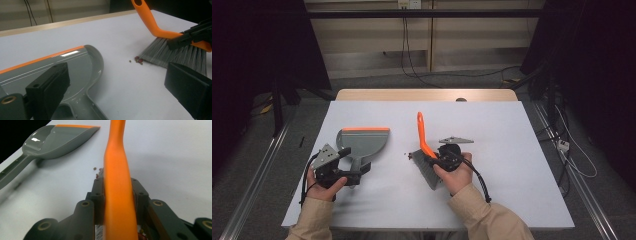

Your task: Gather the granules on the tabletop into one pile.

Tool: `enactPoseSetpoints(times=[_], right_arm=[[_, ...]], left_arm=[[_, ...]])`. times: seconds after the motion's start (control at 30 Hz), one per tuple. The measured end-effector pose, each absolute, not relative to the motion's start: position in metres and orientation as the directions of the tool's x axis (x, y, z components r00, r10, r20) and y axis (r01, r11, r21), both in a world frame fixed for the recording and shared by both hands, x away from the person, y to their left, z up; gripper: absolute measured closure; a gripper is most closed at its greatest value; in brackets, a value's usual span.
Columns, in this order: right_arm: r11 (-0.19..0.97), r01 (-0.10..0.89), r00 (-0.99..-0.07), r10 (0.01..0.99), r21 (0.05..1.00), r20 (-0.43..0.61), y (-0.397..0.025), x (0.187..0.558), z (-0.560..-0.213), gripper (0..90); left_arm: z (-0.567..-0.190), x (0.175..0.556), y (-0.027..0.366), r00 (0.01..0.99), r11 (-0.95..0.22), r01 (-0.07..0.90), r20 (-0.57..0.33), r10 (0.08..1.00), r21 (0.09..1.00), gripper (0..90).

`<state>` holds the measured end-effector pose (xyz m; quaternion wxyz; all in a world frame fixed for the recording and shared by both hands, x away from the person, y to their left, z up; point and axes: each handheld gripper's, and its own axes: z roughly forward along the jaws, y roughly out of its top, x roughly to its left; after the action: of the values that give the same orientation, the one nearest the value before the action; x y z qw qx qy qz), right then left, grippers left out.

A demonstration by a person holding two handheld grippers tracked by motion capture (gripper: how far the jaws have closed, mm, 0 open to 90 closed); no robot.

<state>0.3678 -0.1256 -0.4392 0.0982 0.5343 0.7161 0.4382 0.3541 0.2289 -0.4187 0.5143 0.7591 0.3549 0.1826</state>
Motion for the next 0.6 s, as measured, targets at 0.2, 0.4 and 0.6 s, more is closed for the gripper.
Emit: enactPoseSetpoints(times=[0.2, 0.4, 0.6], right_arm=[[0.004, 0.687, -0.406, 0.832, 0.727, 0.378, -0.128, 0.370, -0.437, 70.8], [-0.038, 0.657, -0.431, 0.800, 0.753, 0.417, -0.121, 0.377, -0.418, 71.0], [-0.041, 0.670, -0.433, 0.789, 0.741, 0.436, -0.098, 0.395, -0.419, 71.0]], left_arm=[[-0.419, 0.354, 0.228, 0.681, -0.218, 0.354, -0.091, 0.727, 0.909, 5.9], [-0.419, 0.355, 0.228, 0.680, -0.216, 0.355, -0.093, 0.727, 0.910, 5.9], [-0.419, 0.355, 0.229, 0.679, -0.213, 0.354, -0.094, 0.728, 0.911, 5.9]])
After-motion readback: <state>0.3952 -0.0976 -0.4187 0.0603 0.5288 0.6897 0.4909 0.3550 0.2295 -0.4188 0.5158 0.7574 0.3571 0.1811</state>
